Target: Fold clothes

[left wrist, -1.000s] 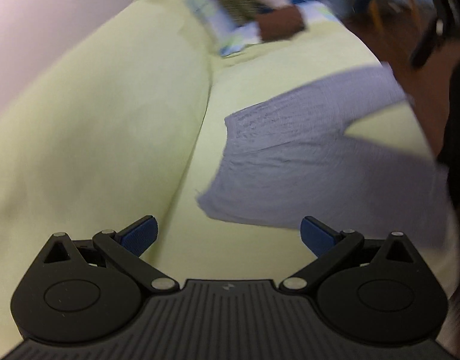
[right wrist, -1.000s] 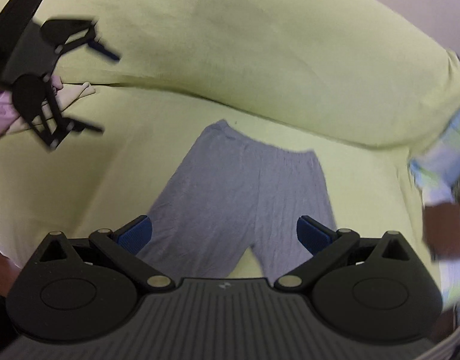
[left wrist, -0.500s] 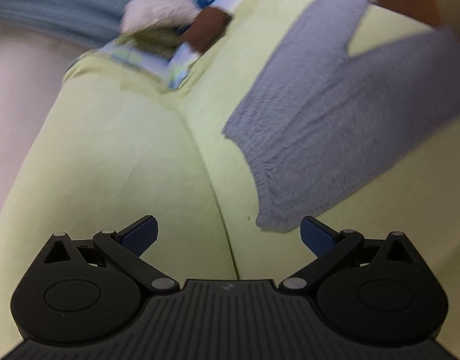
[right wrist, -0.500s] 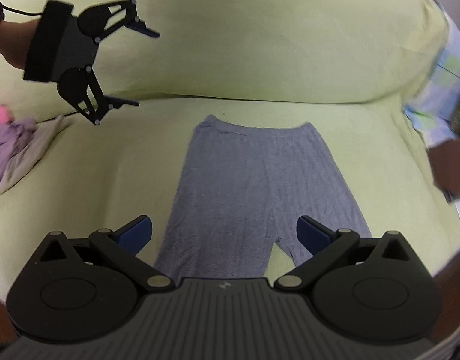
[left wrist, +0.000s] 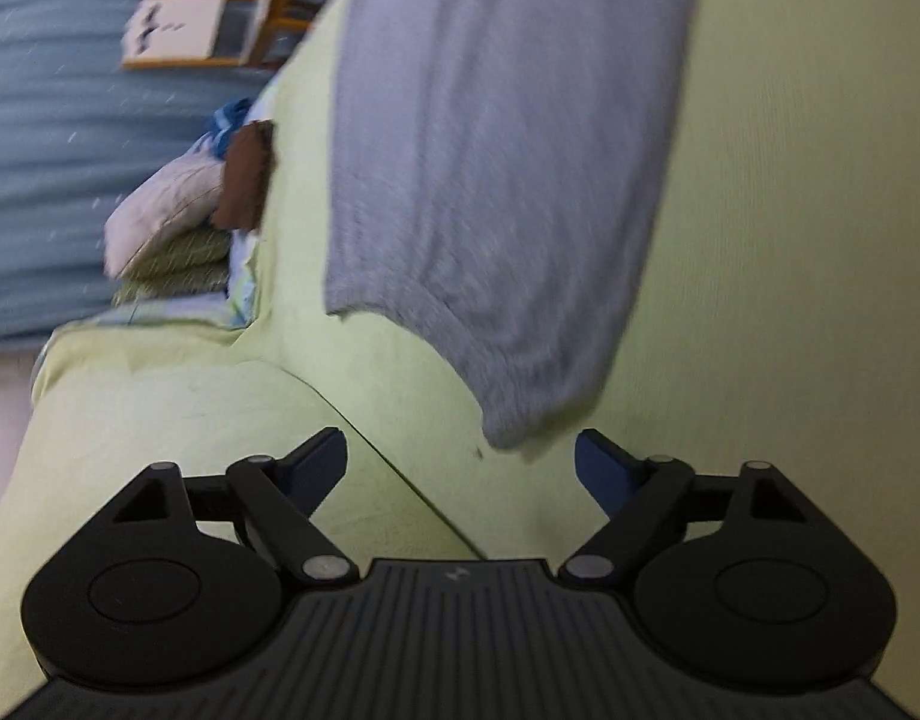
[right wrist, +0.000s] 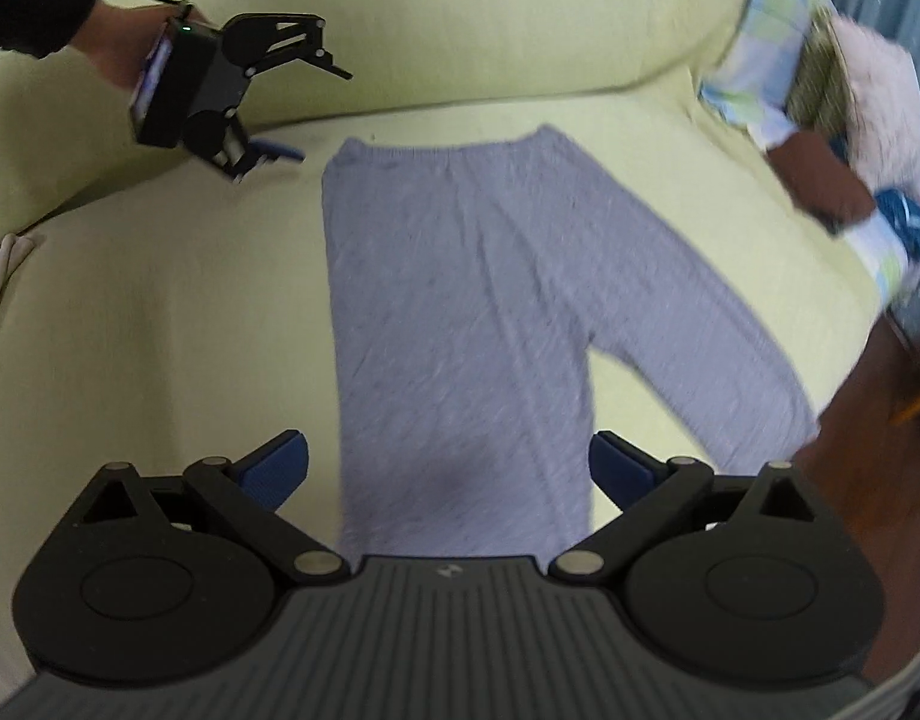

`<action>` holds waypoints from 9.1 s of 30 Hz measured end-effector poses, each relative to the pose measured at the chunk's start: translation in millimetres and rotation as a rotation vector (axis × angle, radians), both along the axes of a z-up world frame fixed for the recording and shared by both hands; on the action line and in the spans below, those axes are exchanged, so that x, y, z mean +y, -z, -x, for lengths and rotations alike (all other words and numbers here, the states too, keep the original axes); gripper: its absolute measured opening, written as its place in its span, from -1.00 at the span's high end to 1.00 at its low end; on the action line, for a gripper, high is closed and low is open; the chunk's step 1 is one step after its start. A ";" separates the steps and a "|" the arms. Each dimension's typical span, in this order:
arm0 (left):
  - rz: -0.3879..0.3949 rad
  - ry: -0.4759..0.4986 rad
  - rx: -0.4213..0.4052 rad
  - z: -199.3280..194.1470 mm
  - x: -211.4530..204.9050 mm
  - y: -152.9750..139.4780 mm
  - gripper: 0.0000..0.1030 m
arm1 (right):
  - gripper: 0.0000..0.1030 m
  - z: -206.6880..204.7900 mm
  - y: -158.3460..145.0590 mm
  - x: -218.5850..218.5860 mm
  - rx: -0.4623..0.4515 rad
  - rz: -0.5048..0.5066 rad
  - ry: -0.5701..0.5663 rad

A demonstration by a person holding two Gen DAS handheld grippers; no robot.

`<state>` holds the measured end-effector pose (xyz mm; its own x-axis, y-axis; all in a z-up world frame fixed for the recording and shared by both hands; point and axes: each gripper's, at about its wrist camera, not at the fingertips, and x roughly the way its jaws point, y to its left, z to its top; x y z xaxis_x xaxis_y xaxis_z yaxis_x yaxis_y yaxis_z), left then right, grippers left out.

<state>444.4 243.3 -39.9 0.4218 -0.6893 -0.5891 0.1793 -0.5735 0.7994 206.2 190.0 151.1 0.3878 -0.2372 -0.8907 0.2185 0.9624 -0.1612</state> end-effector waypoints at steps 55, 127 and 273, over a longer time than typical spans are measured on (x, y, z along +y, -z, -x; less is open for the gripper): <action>-0.164 0.115 0.104 -5.1 -21.8 4.1 1.00 | 0.97 59.3 67.8 47.6 0.131 0.135 -0.174; -0.414 -0.608 0.516 -81.9 -318.4 -60.5 0.74 | 0.97 -24.9 93.1 -491.9 0.184 -0.573 0.284; 0.721 -1.031 0.744 342.7 -336.2 -54.1 0.96 | 0.99 111.0 144.6 -440.7 -0.391 0.633 -1.654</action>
<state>101.7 -93.0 14.3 0.6598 -0.5098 -0.5521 0.7451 0.5388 0.3930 95.2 -250.7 6.5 0.6910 0.3389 -0.6385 -0.6844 0.0225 -0.7287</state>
